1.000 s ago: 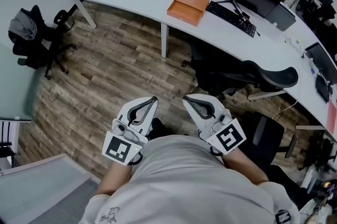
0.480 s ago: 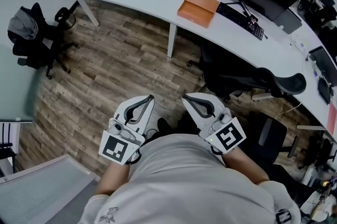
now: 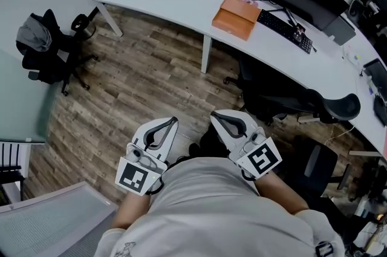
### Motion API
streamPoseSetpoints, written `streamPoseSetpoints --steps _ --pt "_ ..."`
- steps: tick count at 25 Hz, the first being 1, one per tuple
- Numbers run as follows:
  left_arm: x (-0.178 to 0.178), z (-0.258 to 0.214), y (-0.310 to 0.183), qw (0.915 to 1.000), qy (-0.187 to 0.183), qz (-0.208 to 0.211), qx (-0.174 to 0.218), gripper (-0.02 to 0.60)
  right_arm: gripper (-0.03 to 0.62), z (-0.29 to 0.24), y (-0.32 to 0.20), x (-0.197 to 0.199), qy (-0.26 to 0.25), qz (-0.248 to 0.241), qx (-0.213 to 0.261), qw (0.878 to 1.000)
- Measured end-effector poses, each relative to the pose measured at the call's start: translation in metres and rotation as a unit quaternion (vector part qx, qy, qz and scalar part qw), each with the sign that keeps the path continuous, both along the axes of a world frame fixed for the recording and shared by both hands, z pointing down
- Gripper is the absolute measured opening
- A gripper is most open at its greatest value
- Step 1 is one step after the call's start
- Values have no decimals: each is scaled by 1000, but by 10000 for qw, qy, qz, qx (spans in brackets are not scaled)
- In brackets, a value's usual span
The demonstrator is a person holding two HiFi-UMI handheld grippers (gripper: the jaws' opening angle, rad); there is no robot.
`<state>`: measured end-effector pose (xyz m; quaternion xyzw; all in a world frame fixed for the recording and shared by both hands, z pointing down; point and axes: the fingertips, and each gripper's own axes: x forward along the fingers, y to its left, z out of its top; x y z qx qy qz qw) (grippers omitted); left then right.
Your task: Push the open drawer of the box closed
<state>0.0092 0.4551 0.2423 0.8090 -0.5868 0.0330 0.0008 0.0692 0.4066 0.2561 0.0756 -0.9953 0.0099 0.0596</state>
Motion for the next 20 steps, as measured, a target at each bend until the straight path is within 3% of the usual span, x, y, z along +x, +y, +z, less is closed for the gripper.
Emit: streamPoseSetpoints --steps 9,20 --pt "-16 9 -45 9999 -39 59 -127 -2 2 -4 -49 -14 -20 136 21 9999" --pt "-24 23 -135 9993 84 306 -212 -2 3 10 -133 -20 10 288 -33 9996"
